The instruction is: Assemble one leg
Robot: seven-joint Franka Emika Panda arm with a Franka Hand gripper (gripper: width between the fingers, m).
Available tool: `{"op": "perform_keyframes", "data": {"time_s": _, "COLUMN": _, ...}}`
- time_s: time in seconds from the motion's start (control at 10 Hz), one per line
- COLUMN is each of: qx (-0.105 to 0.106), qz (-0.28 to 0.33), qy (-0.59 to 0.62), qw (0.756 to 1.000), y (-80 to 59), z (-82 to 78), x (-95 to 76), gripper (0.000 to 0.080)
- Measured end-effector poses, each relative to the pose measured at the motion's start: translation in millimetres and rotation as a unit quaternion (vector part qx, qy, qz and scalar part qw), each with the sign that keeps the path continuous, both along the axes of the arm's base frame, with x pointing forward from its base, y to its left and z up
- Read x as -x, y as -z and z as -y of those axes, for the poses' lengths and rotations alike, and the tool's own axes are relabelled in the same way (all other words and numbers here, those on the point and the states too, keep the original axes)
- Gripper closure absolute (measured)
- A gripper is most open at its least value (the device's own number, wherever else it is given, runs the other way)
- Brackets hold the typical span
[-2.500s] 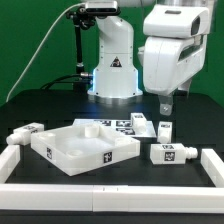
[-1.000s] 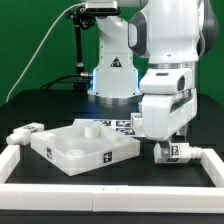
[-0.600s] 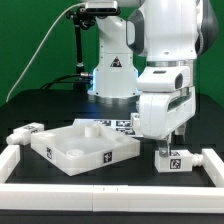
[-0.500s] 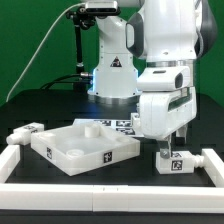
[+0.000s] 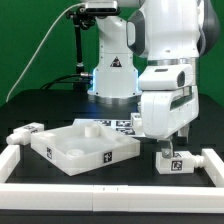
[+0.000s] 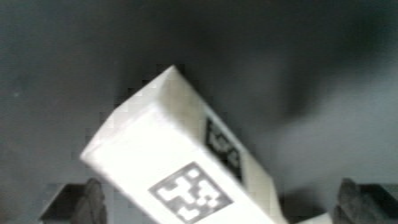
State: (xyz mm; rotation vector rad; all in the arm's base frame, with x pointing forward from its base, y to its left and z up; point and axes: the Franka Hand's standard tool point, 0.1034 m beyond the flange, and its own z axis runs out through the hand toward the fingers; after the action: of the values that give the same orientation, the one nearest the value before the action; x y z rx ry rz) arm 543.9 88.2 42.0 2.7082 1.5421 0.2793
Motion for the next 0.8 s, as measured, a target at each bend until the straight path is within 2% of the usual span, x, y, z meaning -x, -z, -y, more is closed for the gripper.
{"op": "perform_keyframes", "data": {"time_s": 0.1, "qx": 0.003, "qz": -0.005, "qy": -0.002, "qw": 1.0, "y": -6.7, "z": 1.0, "x": -2.5, "gripper": 0.015}}
{"op": "perform_keyframes", "data": {"time_s": 0.2, "qx": 0.002, "qz": -0.003, "qy": -0.001, "qw": 1.0, "y": -3.0, "z": 0.4, "x": -5.7, "gripper": 0.015}}
{"op": "perform_keyframes", "data": {"time_s": 0.4, "qx": -0.004, "qz": -0.005, "qy": 0.001, "qw": 1.0, "y": 18.0, "z": -4.0, "x": 0.2, "gripper": 0.015}}
{"op": "perform_keyframes", "data": {"time_s": 0.8, "qx": -0.004, "qz": -0.009, "qy": 0.003, "qw": 1.0, "y": 23.8, "z": 0.5, "x": 3.2, "gripper": 0.015}}
